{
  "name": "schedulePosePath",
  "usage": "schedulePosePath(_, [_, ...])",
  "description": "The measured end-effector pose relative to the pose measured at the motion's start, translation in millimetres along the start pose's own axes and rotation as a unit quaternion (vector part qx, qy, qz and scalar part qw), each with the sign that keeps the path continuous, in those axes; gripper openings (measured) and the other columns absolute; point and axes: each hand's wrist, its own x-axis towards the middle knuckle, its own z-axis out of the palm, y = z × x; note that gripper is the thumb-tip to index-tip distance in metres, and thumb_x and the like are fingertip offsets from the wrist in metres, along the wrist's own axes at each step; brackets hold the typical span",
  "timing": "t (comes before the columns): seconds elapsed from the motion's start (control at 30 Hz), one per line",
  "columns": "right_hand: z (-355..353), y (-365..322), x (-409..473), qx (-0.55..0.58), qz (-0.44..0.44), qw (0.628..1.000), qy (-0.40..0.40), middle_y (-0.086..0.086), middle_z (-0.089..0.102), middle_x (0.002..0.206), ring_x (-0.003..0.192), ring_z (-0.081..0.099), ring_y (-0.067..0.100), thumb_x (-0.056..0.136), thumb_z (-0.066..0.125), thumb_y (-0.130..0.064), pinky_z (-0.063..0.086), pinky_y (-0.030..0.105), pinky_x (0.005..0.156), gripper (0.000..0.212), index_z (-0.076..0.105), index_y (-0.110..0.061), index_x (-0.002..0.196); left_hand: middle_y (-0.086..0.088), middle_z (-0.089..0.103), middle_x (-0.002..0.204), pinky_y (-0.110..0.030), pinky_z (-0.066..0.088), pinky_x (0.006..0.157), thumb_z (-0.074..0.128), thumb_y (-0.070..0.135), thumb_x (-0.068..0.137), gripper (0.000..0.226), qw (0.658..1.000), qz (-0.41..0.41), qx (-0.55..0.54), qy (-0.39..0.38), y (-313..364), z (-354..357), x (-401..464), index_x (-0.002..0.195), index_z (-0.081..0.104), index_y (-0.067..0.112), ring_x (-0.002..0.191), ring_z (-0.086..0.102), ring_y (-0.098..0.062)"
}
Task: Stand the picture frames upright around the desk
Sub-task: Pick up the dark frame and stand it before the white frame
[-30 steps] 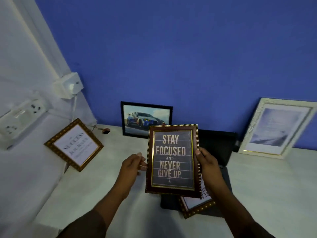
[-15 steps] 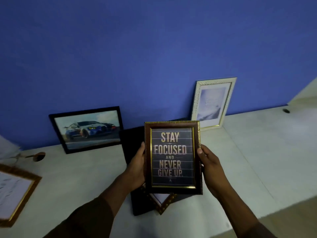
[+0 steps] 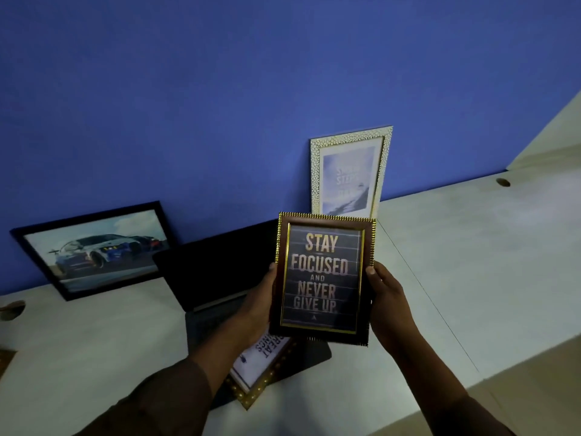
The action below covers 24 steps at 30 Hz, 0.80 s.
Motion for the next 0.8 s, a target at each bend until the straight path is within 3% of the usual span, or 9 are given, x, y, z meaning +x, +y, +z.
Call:
schedulePosePath(0.07, [-16,0,8,0.038,0.005,0.999,0.006,0.006,0.075,0.117,0.110,0.073,0.025,0.108,0.040,-0.034,0.058,0.048,0.089,0.034,0.066,-0.016,0.120,-0.006,0.077,0.121,-0.049,0.051,0.104,0.034,0.073,0.095,0.066,1.000,0.003,0.014,0.012,-8,14,2,0.125,0.071,0.027,0.115,0.071,-0.025])
schedulePosePath(0.17, [-47,-1,21,0.081,0.012,0.996,0.018,0.009,0.075,0.117,0.111,0.071,0.028,0.108,0.041,-0.034,0.056,0.051,0.093,0.034,0.065,-0.013,0.120,-0.008,0.076,0.122,-0.046,0.051,0.103,0.036,0.065,0.099,0.062,0.999,0.015,0.009,0.041,-24,41,3,0.132,0.067,0.022,0.115,0.070,-0.027])
schedulePosePath(0.3, [-81,-5,37,0.150,0.028,0.987,0.047,0.015,0.073,0.118,0.115,0.068,0.035,0.108,0.042,-0.033,0.057,0.049,0.089,0.033,0.063,-0.009,0.118,-0.017,0.078,0.109,-0.040,0.057,0.085,0.039,0.050,0.104,0.050,0.997,0.033,-0.030,0.059,-39,80,4,0.128,0.064,0.014,0.099,0.075,-0.032])
schedulePosePath(0.43, [-93,-15,40,0.151,0.029,0.987,0.049,0.008,0.075,0.117,0.115,0.069,0.029,0.108,0.040,-0.035,0.057,0.040,0.084,0.034,0.062,-0.011,0.117,-0.017,0.079,0.108,-0.045,0.056,0.091,0.046,0.038,0.105,0.039,0.996,0.063,-0.021,0.056,-38,104,4,0.125,0.065,0.010,0.098,0.076,-0.034])
schedulePosePath(0.53, [-94,-18,40,0.143,0.036,0.987,0.059,0.006,0.075,0.118,0.116,0.068,0.030,0.108,0.038,-0.038,0.056,0.050,0.094,0.036,0.063,-0.014,0.118,-0.011,0.079,0.111,-0.040,0.055,0.089,0.048,0.037,0.104,0.038,0.995,0.080,-0.015,0.050,-35,107,5,0.127,0.064,0.012,0.100,0.077,-0.029])
schedulePosePath(0.63, [-92,-22,35,0.125,0.040,0.989,0.067,0.004,0.075,0.118,0.114,0.070,0.030,0.107,0.038,-0.042,0.052,0.058,0.102,0.037,0.063,-0.016,0.116,-0.009,0.078,0.116,-0.047,0.053,0.101,0.045,0.041,0.104,0.042,0.994,0.089,-0.033,0.054,-26,96,2,0.130,0.065,0.014,0.109,0.074,-0.029])
schedulePosePath(0.8, [-87,-31,21,0.078,0.009,0.995,0.068,0.004,0.077,0.112,0.105,0.074,0.027,0.107,0.039,-0.042,0.058,0.052,0.094,0.037,0.063,-0.015,0.115,-0.015,0.078,0.113,-0.053,0.047,0.108,0.038,0.046,0.106,0.051,0.995,0.082,-0.028,0.046,-7,77,0,0.122,0.066,0.007,0.115,0.070,-0.033])
